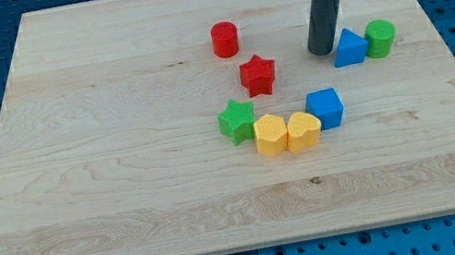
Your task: Move your arm right to the red star
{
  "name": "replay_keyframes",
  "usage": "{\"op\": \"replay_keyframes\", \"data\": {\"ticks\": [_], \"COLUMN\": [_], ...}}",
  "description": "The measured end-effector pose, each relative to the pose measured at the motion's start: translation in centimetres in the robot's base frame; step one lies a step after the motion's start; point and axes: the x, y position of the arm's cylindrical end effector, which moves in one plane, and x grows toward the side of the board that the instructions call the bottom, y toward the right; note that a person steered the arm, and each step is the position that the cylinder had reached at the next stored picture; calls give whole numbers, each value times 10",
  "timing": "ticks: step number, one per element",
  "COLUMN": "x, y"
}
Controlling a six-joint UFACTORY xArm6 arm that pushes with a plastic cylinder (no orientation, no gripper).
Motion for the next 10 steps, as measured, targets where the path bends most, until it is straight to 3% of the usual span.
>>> {"op": "replay_keyframes", "data": {"ticks": [4, 8, 10], "x": [0, 4, 37], "y": [18, -24, -26]}}
